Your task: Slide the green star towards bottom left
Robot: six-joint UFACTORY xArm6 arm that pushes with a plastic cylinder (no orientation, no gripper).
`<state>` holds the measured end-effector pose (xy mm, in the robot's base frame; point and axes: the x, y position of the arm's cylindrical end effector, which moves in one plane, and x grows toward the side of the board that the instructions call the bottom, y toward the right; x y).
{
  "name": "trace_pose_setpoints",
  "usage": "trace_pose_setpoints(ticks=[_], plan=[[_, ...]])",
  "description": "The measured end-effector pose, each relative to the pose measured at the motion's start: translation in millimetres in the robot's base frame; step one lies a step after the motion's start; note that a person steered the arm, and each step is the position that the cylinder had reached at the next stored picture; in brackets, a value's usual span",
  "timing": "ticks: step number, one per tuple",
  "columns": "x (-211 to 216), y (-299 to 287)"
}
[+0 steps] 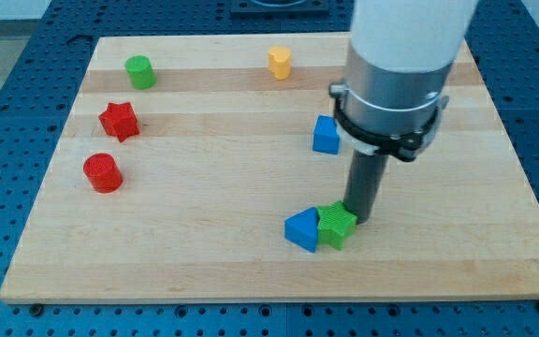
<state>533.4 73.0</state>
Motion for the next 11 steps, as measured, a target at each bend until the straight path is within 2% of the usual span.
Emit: trace_pose_setpoints(ticks=[4,5,6,8,9,10,11], plan=[[0.0,-157.6],[-1.0,-180.9],[-4.5,-181.2],[-6.7,-44.7],[21.4,-19.9],[32.2,-0.2],[32.2,-12.0]])
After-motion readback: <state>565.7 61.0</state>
